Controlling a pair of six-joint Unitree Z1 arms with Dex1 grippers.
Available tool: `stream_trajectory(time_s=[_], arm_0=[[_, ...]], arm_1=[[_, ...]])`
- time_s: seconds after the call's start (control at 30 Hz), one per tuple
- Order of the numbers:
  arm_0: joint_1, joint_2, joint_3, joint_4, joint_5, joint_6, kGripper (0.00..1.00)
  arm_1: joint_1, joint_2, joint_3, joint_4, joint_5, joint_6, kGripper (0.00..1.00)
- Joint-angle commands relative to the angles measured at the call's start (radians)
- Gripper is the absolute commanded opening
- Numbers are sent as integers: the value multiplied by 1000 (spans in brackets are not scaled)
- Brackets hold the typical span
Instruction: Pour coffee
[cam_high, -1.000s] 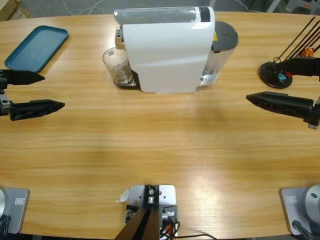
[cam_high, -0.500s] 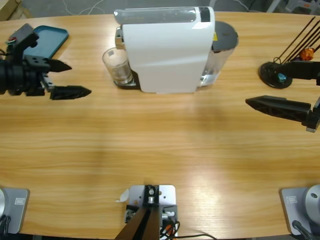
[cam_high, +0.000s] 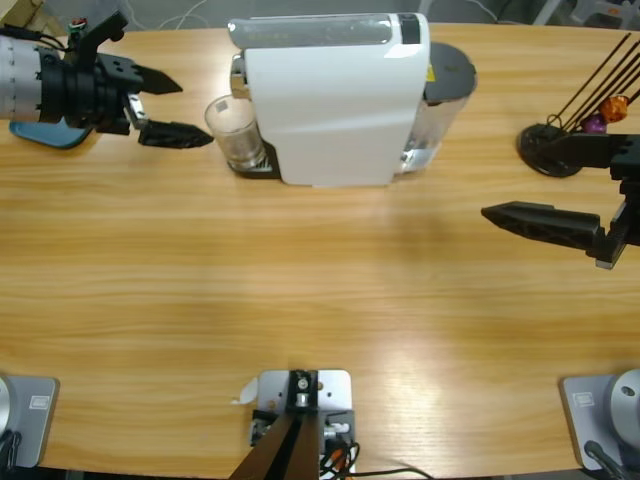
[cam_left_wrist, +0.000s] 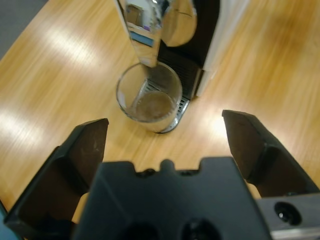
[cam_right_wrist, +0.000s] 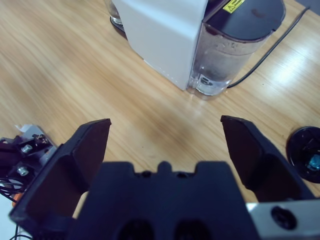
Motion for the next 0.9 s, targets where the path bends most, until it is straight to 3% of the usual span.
stream_trajectory(time_s=[0.03,0.9], arm_0=[[13,136,-57,-10,-23,46,1000],[-10,294,-145,-19,-68,53,1000]], arm_1=[[10,49,39,14,29,-9,1000],[10,107,48,-2,36,-9,1000]])
